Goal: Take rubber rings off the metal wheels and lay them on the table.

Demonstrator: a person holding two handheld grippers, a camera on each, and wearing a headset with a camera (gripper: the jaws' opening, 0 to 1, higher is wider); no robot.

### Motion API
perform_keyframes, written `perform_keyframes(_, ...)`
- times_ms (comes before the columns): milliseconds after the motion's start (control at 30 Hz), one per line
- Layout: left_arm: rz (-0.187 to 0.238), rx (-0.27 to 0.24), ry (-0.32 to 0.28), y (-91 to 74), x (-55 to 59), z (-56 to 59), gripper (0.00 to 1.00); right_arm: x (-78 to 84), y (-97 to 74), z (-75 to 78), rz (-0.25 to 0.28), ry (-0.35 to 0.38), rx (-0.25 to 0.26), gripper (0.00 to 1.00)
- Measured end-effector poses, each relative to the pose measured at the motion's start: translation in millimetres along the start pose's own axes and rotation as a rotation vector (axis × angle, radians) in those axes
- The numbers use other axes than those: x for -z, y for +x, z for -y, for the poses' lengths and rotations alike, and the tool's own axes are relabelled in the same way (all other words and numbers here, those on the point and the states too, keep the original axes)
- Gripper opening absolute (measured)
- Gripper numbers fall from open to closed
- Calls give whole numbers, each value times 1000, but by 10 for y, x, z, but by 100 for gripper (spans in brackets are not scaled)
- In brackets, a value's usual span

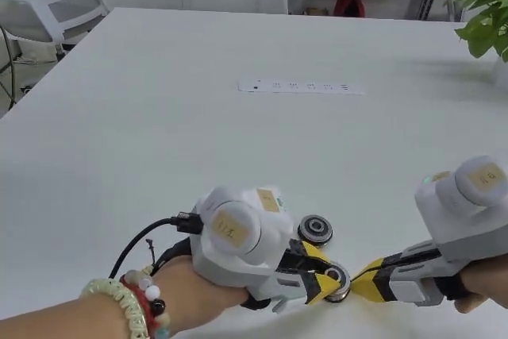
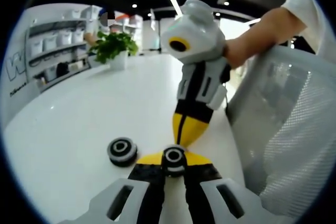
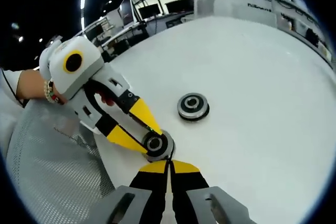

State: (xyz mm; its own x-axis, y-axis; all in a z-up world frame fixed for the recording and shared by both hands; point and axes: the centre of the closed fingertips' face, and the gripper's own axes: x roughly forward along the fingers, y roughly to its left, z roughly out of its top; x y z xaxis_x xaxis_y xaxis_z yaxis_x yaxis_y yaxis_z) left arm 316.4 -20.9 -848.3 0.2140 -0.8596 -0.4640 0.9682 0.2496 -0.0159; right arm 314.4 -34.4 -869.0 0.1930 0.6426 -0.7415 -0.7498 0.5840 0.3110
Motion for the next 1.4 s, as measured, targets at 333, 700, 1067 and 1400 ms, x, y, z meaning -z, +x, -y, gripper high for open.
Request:
perform_keyframes(333,1,-1,-2,-3,2,-1,14,-110,-84,-70,95,207,-71,0)
perform_keyframes(700,-4,-9,-2,2,6,-14,14,-113,-79,-120,111,256,-83,0)
perform_keyframes(1067,-7,-9,-2,-9,13,-25,14,-185,-53,-223,118,253,-105,0)
perform_keyframes(1400,-7,-12,9,-10,12,-32,14,-229,-55,-246,133,263,-125,0)
